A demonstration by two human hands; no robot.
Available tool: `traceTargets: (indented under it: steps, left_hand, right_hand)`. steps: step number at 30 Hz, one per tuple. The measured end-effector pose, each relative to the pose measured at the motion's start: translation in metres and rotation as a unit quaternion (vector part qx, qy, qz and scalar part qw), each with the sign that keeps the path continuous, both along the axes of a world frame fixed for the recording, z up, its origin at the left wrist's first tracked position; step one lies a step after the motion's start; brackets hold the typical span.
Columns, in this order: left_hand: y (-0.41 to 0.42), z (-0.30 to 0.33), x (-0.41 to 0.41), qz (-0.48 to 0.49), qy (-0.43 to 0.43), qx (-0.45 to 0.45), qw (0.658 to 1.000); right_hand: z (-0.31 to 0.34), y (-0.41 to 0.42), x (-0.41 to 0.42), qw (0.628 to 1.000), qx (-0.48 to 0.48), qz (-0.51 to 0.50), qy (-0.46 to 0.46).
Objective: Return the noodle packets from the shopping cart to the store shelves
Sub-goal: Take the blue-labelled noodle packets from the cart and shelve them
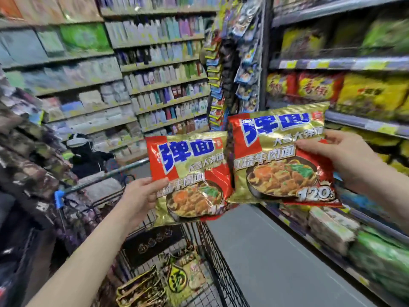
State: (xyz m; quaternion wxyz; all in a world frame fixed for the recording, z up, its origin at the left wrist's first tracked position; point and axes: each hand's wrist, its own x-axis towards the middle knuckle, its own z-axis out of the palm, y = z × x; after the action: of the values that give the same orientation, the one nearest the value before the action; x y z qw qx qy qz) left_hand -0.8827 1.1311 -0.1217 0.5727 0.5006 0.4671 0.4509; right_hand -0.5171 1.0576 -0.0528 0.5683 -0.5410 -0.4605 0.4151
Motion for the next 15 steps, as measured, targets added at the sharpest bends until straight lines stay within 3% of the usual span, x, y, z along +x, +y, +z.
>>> traceTargets:
  steps: [9,15]
  left_hand:
    - [-0.013,0.048,0.141,-0.187,0.028,0.060,0.980]
    - [-0.051,0.062,0.263,-0.298,0.012,0.056,0.953]
  right_hand:
    - [0.009,-0.135,0.101,0.985,0.004,-0.173,-0.012]
    - [0.012,-0.248,0.160,0.950,0.008,-0.312,0.008]
